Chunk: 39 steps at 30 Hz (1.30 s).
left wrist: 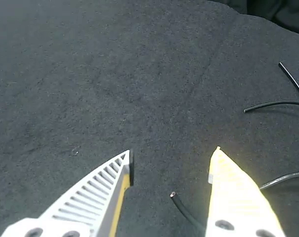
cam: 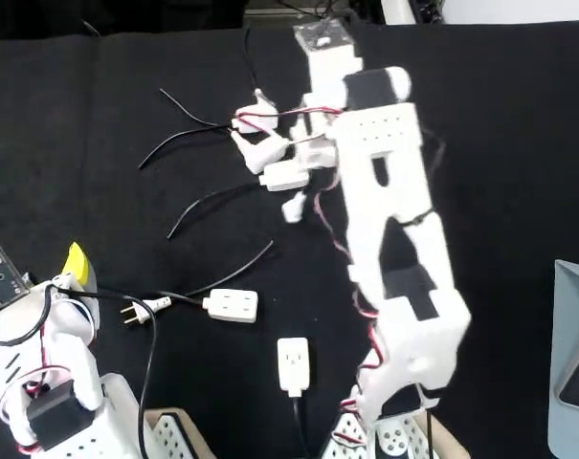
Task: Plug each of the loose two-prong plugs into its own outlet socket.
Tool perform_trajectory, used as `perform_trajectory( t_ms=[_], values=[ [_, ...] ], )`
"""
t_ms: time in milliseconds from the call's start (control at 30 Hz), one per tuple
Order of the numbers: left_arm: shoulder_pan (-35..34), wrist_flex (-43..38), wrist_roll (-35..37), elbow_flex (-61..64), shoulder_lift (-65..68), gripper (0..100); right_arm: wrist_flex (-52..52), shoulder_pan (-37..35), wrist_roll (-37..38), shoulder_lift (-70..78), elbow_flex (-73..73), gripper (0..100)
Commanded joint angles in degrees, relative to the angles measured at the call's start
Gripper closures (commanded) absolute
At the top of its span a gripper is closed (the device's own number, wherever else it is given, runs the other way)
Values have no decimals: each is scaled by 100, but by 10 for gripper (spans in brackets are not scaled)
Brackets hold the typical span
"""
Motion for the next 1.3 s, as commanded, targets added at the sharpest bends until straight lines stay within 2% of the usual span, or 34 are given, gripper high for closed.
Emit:
perform_trajectory(
  t_ms=[0,300,600,667,900,1067,1167,1267],
  values=[
    [4,9,9,-31,-18,743,193,334,545,-919,567,987],
    [4,9,18,-31,-18,743,185,659,1829,-2290,2123,987],
    [4,0,9,31,-18,743,-510,26,1908,-1560,2193,982],
    [-4,0,9,31,-18,743,-545,35,1556,-1534,2193,982],
    [4,0,9,31,-18,743,-668,220,-440,-1473,2281,982],
    [4,0,9,31,-18,743,-1398,378,-1231,-1226,3029,982],
    [-4,0,9,31,-18,743,-1934,510,-1354,-1095,3486,982],
    [-4,0,9,31,-18,744,-2075,615,-1978,-1130,3705,982]
  ],
)
